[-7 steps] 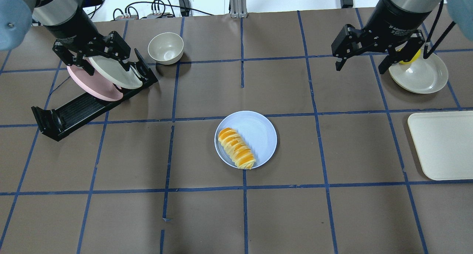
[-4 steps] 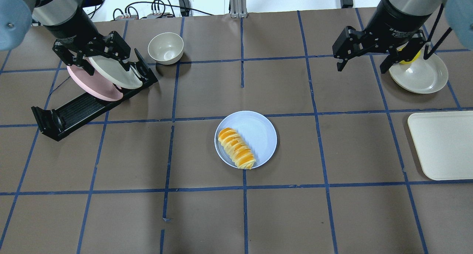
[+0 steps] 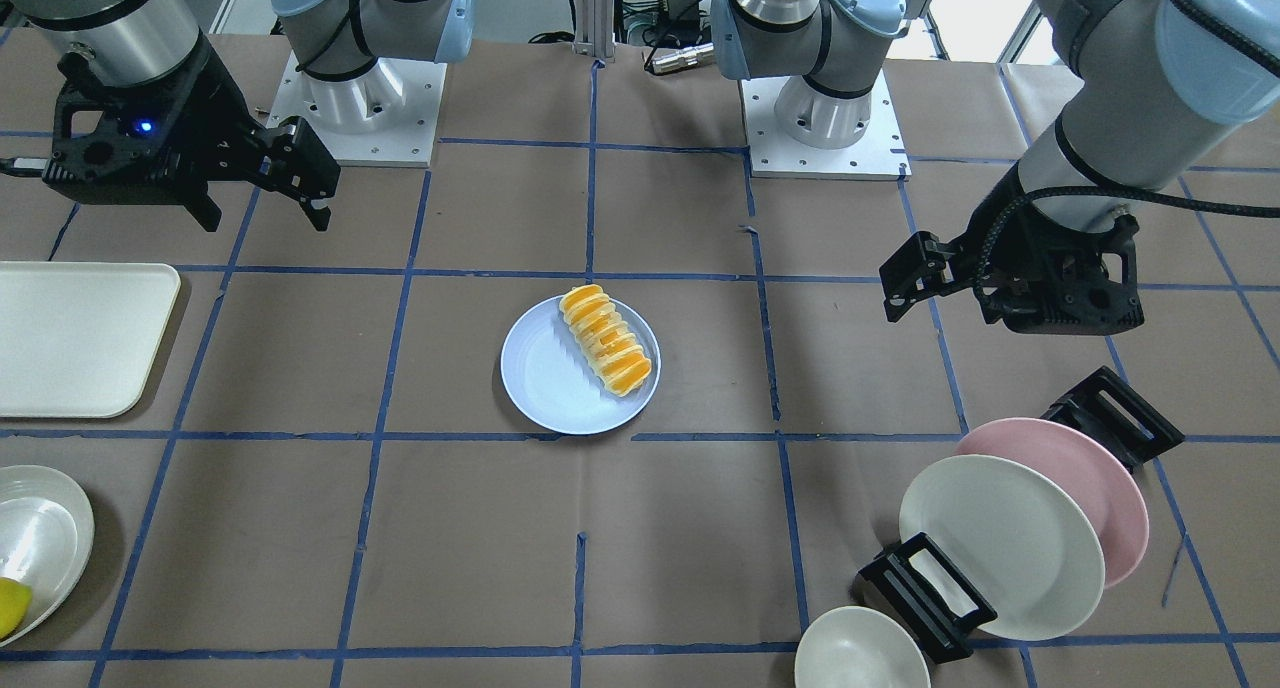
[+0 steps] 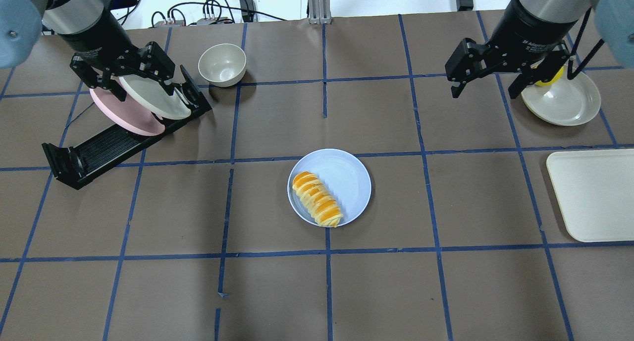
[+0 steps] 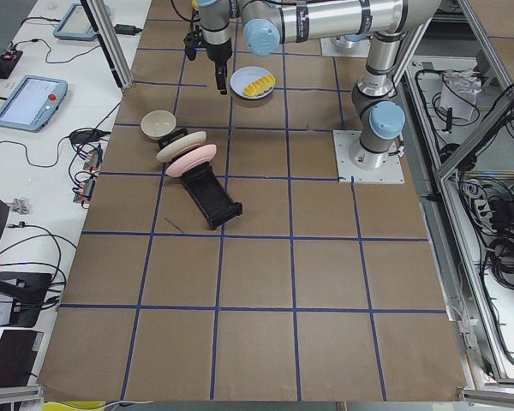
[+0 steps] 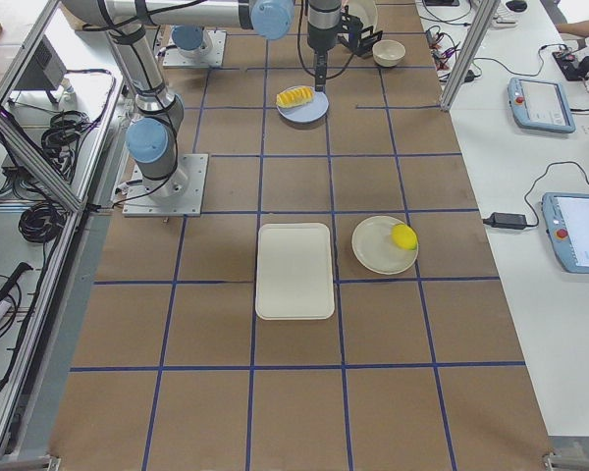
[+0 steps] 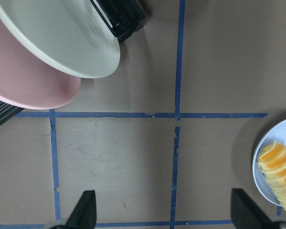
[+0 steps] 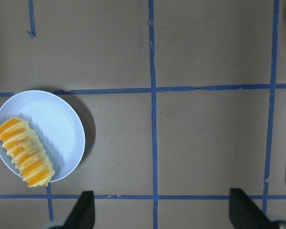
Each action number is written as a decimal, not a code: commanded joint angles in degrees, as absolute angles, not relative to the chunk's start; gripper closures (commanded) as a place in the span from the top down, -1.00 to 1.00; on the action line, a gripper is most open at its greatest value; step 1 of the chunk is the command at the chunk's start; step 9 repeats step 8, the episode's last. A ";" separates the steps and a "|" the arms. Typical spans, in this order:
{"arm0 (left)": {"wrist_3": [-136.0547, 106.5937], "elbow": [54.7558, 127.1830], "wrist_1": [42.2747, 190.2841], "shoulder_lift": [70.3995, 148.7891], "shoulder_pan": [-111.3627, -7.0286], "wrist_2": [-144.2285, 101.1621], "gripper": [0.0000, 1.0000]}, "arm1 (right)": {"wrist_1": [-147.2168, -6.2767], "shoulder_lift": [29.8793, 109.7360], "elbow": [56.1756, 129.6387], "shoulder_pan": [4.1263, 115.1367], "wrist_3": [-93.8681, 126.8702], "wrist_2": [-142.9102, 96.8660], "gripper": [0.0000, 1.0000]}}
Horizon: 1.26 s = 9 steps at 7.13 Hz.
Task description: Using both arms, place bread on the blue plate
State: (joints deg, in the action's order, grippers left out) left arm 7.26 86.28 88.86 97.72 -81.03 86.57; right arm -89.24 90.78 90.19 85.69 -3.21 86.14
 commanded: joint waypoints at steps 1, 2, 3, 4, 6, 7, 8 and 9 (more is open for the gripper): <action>7.21 86.40 89.03 97.30 -81.21 86.57 1.00 | -89.39 90.79 90.18 85.69 -3.34 86.05 0.97; 6.95 86.31 88.60 97.73 -81.12 86.57 1.00 | -89.38 90.27 90.09 85.61 -4.82 85.96 0.95; 6.42 86.31 88.42 97.82 -81.12 86.57 1.00 | -88.86 90.09 90.17 85.26 -5.79 85.70 0.97; 6.42 86.22 88.33 97.65 -81.12 86.57 1.00 | -88.68 90.44 90.18 85.08 -5.19 86.13 1.00; 6.50 86.40 89.47 97.12 -81.21 86.57 1.00 | -89.12 90.62 90.17 85.34 -4.92 86.22 1.00; 6.76 86.22 91.65 97.12 -81.12 86.57 1.00 | -89.56 90.53 90.09 85.43 -5.36 86.13 0.99; 6.42 86.22 90.97 97.12 -81.12 86.40 1.00 | -89.65 90.61 90.17 85.43 -5.54 86.13 1.00; 6.42 86.22 90.97 97.12 -81.12 86.40 1.00 | -89.65 90.61 90.17 85.43 -5.54 86.13 1.00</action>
